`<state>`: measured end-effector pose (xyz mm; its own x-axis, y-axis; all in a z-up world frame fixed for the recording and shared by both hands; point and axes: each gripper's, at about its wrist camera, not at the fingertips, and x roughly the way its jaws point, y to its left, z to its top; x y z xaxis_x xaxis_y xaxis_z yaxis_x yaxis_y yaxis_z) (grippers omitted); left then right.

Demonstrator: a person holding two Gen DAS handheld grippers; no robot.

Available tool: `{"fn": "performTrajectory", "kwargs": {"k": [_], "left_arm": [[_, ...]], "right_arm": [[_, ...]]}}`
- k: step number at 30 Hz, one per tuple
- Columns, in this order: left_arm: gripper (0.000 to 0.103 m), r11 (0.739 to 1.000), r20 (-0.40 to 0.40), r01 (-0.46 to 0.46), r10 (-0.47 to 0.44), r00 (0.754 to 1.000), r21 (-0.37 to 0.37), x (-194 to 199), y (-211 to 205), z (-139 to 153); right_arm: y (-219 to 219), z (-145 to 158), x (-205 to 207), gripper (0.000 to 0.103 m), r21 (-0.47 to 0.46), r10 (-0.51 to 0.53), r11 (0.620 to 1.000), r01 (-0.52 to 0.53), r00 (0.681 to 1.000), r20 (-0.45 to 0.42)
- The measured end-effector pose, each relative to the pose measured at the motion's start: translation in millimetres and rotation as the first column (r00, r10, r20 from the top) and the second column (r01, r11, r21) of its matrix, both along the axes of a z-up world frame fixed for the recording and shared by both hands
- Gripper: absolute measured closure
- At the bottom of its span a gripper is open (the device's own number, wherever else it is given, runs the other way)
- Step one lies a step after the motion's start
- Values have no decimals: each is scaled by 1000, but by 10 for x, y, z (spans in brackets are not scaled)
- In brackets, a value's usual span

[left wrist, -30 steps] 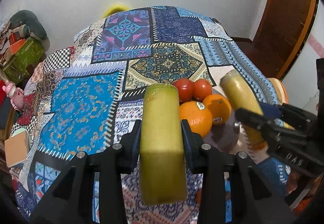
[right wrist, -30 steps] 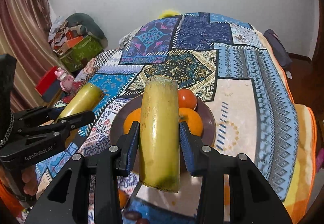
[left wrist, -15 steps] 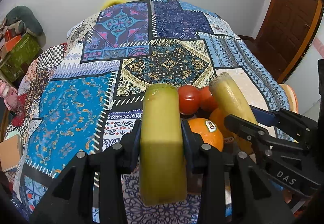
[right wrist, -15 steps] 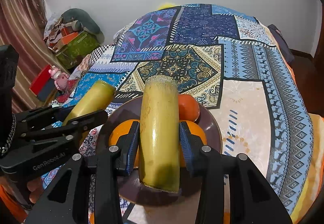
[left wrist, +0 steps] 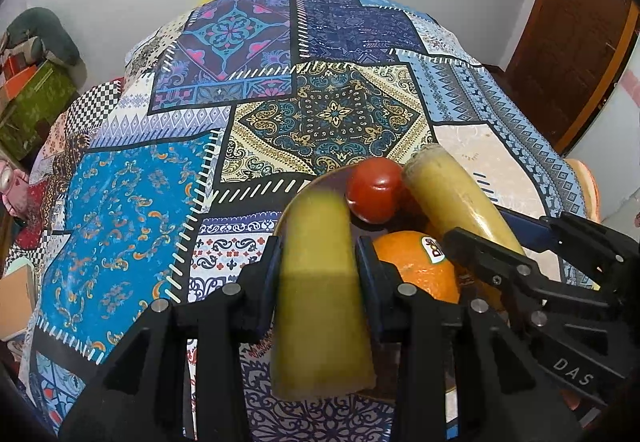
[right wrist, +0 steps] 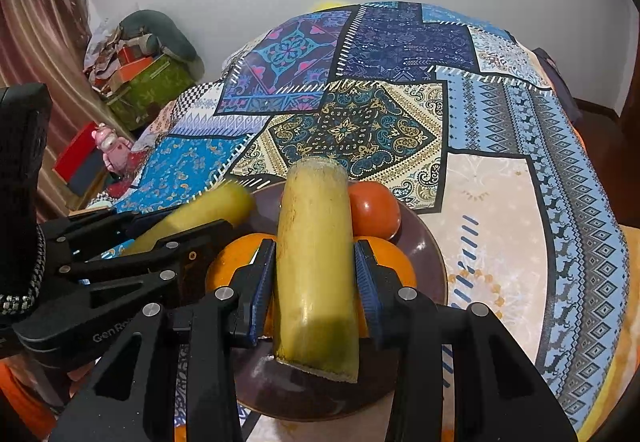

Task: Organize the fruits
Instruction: 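Carry both yellow cylinders over the purple plate with both grippers, then open both grippers to release the cylinders onto the plate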

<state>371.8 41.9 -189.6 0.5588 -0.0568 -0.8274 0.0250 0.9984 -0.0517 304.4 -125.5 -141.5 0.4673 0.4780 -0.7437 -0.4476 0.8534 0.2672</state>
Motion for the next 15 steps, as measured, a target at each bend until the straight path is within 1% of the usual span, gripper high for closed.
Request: {"fn": "performTrajectory", "kwargs": {"k": [2,3,5,9,15], "left_arm": [[77,1000,4,6,-6,1000,6,10,-7,17],[77,1000,3,16,-16,1000,-1,11,-12,36],[77,1000,8,25,-25,1000,1,4,-34,65],[77,999,23,32,-33,999,33,-75,-85,151],[77,998,50,45,-47,998,35,-334,-107,356]], "right_arm": [[-9,18,-2,66,10,0,1000,0,1000,6],[-11,42,-12,64,13,-1,1000,1,1000,14],[-13,94,-35,64,12,0,1000,0,1000,31],[-34,204,-117,64,23,16,1000,-17,999,47],[-139,389,-314,64,17,22,1000,-24,996,83]]}}
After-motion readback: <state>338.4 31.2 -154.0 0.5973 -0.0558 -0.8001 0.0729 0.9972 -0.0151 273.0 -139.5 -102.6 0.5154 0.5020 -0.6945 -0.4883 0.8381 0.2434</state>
